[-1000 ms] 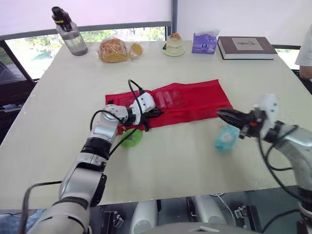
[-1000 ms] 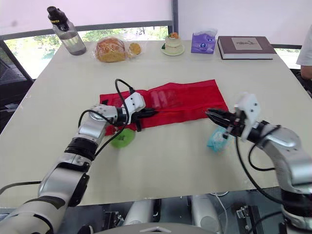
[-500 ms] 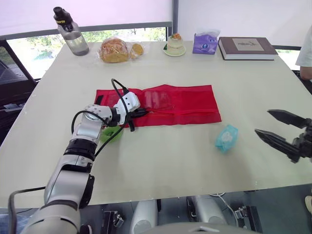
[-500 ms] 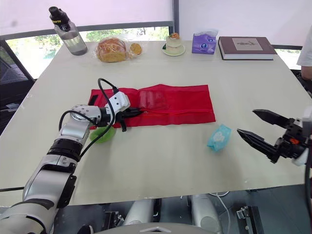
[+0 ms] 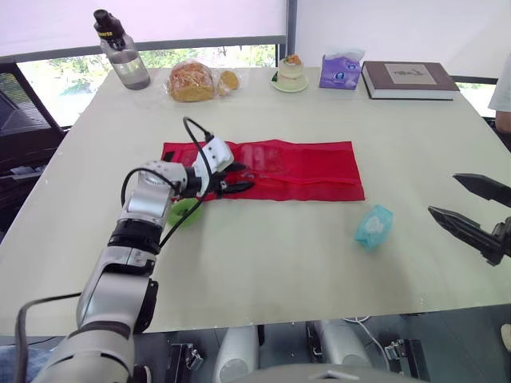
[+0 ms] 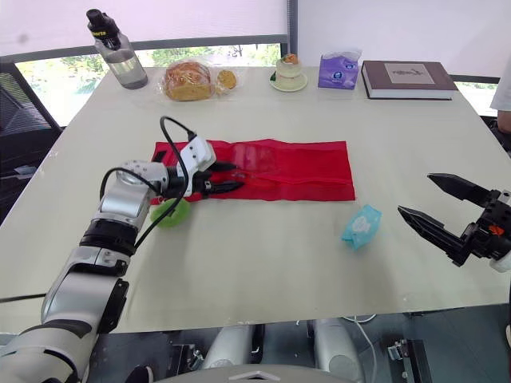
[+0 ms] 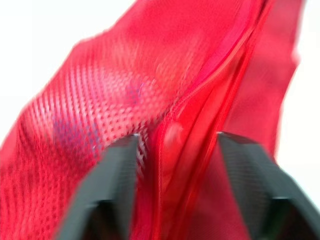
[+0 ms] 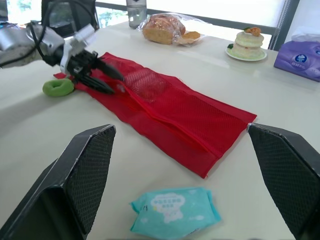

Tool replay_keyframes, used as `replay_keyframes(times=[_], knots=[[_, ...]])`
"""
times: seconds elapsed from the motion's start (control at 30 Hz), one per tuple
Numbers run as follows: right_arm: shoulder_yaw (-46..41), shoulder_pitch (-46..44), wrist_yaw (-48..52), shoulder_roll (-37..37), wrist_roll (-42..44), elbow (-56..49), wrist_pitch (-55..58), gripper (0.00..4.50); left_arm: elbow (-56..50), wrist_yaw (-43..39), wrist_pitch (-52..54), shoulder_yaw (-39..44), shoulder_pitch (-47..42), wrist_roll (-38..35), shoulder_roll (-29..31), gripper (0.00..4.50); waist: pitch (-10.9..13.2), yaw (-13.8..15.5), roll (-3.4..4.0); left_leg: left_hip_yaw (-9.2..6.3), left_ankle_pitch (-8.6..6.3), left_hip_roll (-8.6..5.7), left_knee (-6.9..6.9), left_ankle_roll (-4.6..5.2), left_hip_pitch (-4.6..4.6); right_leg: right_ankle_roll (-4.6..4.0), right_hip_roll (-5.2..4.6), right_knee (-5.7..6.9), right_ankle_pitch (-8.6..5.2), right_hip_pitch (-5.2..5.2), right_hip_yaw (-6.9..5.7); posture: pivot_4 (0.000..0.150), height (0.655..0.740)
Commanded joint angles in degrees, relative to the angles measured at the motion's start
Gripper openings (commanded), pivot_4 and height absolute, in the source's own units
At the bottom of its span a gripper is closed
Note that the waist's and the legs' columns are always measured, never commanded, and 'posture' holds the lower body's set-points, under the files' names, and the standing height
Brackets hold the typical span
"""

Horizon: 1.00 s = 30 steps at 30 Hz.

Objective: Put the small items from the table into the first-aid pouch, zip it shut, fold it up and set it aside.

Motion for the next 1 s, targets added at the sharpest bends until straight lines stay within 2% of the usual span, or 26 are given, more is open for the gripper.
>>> replay_keyframes(times=[0.03, 0.33, 0.67, 0.83, 1.0], knots=[[-0.3, 0.4, -1.4, 0.4, -0.2, -2.3, -2.0, 4.50, -4.4, -0.4, 2.2, -1.3, -2.7, -2.5, -5.2, 4.46, 0.0, 0.4, 0.00, 0.01, 0.00, -0.02, 0.00, 0.00, 0.00, 0.00, -0.01, -0.01, 0.00, 0.01, 0.01, 0.150, 0.7400], [-1.0, 2.6, -4.7, 1.4, -0.1, -5.3, -3.5, 4.50, 7.4, 8.7, -2.9, -6.2, -9.0, 4.3, -18.3, 4.46, 0.0, 0.7, -0.02, -0.04, 0.00, 0.00, 0.00, 0.00, 0.04, 0.00, 0.08, 0.02, 0.00, 0.00, 0.01, 0.150, 0.7400], [-3.7, 6.8, -7.8, 2.6, 0.9, -8.4, -4.6, 4.50, 24.1, 12.6, -13.4, -8.7, -14.1, 11.1, -23.3, 4.46, 0.0, 0.7, -0.03, -0.02, 0.00, -0.03, 0.01, 0.00, -0.01, 0.01, 0.10, -0.01, 0.00, 0.00, 0.09, 0.150, 0.7400], [-3.6, 8.4, -8.2, 3.0, 1.3, -8.9, -5.1, 4.50, 33.5, 19.1, -18.7, -9.7, -17.6, 15.8, -24.9, 4.46, 0.0, 0.7, -0.04, -0.03, 0.00, -0.06, 0.01, 0.00, -0.03, 0.01, 0.10, -0.03, 0.00, 0.00, 0.12, 0.150, 0.7400], [-3.5, 9.5, -8.0, 3.0, 1.0, -8.8, -5.9, 4.50, 37.2, 22.0, -19.8, -8.3, -19.8, 16.4, -26.2, 4.46, 0.0, 0.7, -0.04, -0.03, 0.00, -0.06, -0.01, 0.00, -0.04, 0.01, 0.10, -0.03, 0.00, 0.00, 0.13, 0.150, 0.7400]])
